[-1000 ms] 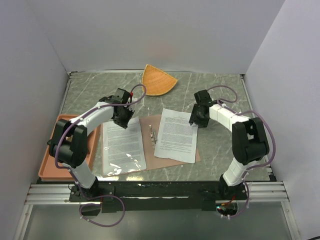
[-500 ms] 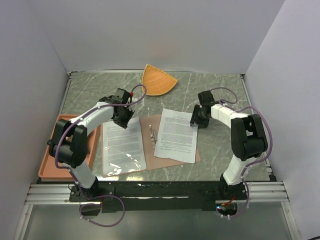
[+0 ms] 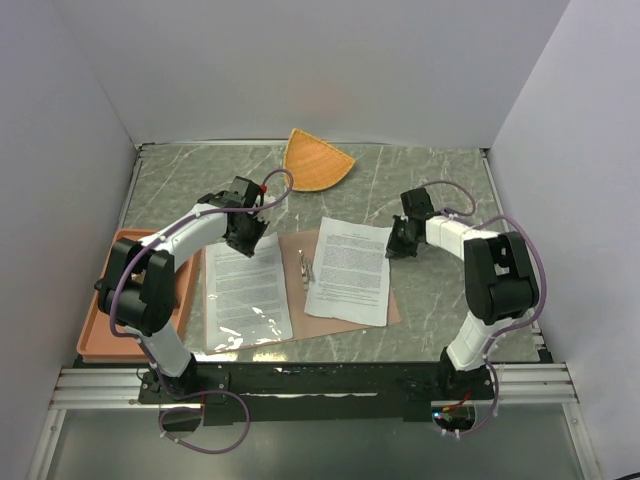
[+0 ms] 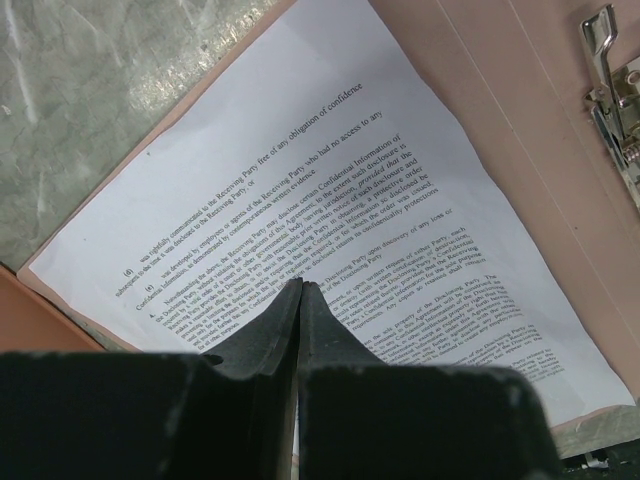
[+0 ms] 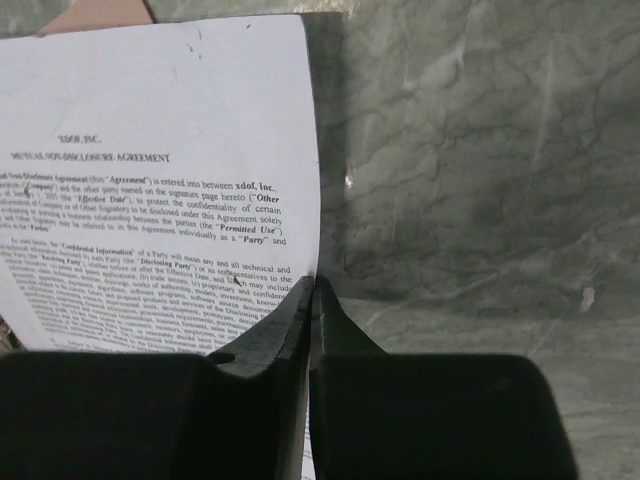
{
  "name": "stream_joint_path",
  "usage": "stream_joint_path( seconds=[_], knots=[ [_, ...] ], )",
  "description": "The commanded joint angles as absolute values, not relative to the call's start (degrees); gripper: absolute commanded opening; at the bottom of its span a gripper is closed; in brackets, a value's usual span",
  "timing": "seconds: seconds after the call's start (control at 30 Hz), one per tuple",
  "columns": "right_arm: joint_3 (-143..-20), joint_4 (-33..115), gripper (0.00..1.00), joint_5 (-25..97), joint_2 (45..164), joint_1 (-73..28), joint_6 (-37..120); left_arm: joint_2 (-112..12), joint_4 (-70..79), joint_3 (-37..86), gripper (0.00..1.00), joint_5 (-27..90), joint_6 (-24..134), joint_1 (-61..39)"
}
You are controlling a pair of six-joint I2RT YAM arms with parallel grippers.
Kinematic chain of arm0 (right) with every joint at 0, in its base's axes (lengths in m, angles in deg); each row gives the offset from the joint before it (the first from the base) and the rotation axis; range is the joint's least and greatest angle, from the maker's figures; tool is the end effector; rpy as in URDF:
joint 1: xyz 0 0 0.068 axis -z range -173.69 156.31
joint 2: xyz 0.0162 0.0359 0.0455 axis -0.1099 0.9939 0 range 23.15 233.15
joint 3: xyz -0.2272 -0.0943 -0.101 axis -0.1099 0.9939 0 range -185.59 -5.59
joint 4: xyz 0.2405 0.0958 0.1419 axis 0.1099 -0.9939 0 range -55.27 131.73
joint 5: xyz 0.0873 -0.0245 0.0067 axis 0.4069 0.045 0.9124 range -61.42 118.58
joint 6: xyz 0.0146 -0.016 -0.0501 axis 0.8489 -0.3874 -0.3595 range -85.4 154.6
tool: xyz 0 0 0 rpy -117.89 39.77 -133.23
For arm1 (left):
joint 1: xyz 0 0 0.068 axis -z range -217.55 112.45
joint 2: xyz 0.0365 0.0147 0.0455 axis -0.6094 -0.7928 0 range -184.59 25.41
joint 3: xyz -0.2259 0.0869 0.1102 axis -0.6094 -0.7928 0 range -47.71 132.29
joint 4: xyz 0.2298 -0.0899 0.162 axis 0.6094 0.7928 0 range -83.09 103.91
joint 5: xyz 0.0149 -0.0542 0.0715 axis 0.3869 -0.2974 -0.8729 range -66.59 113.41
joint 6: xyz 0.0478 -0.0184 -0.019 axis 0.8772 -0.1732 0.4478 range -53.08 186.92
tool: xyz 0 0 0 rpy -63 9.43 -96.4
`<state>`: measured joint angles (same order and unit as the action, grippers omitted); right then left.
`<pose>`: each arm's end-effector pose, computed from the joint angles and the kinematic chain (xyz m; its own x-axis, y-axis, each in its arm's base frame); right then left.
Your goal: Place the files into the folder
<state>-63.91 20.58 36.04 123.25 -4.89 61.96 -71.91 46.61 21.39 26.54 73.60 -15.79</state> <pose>0.3568 0.0755 0.1259 -0.8909 0.2880 -0.3511 0.1787 0.9332 0.3119 0.3428 -0.1390 0.1859 -0.8096 0.4482 -0.3792 0.4867 0.8735 -0.0066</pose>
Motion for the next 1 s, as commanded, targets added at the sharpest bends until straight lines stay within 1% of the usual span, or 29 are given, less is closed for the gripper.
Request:
stream_joint_path(
  seconds=[0.0,0.23,0.53,0.77,0.9,0.93,0.97],
  knots=[
    [-61.5,25.5,0.00,37.6,117.7,-4.6,59.9,-70.2,45.7,21.2,0.07,25.8,74.6,-16.2],
    [-62.4,26.9,0.00,39.0,117.3,-5.6,55.5,-70.3,46.0,21.7,0.07,25.5,75.1,-16.4],
    [-69.8,24.3,0.00,40.0,122.1,-9.3,52.4,-70.8,46.8,22.5,0.07,25.3,75.1,-16.5],
    [-74.1,22.4,0.00,37.1,125.0,-13.5,49.8,-71.4,47.2,23.1,0.07,25.3,75.4,-16.5],
    [-73.9,22.2,0.00,35.5,125.2,-14.1,49.5,-71.1,47.2,23.0,0.07,25.5,75.6,-16.5],
    [-74.0,21.8,0.02,35.5,125.5,-14.1,49.4,-71.2,47.2,22.9,0.07,25.5,75.7,-16.5],
    [-73.9,21.9,0.09,35.2,125.5,-14.1,49.2,-71.3,47.2,22.8,0.07,25.5,75.7,-16.5]
  ],
)
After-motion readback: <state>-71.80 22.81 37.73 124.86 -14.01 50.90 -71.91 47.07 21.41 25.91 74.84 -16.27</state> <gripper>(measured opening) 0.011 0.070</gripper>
